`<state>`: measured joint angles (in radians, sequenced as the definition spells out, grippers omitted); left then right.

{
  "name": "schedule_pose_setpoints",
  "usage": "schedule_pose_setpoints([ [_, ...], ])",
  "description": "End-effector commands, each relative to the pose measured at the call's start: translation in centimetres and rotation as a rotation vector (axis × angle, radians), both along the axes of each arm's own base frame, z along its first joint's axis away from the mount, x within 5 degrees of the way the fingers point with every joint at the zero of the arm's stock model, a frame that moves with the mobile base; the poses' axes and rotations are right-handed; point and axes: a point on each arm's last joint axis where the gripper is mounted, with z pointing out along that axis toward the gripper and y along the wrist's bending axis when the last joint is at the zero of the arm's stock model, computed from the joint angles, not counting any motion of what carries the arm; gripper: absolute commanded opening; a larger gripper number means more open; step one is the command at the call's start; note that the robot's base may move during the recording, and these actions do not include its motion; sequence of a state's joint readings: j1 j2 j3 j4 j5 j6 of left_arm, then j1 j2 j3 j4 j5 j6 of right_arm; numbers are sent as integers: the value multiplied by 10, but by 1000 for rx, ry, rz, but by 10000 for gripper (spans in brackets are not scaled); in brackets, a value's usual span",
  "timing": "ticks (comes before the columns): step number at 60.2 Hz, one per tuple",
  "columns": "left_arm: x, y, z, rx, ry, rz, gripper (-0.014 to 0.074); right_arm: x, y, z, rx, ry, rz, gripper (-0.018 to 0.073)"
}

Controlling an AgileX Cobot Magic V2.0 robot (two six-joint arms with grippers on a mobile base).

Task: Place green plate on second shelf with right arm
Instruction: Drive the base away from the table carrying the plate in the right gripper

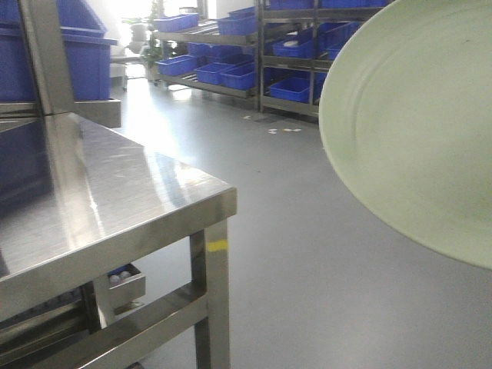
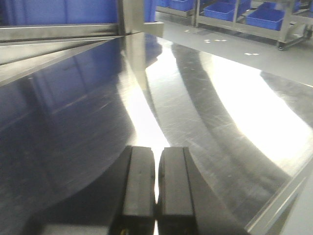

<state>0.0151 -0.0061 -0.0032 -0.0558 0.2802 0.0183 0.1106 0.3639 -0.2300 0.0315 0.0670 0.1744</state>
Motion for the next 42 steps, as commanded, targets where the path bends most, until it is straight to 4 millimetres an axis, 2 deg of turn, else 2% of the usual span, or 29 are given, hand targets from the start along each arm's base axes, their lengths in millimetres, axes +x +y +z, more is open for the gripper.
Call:
schedule_pose_setpoints([
  [1,1,0,-5,-2,-61,2,124,1,-1,22,15,-142,-7,55],
  [42,1,0,-5,-2,-61,2,124,1,-1,22,15,-142,-7,55],
])
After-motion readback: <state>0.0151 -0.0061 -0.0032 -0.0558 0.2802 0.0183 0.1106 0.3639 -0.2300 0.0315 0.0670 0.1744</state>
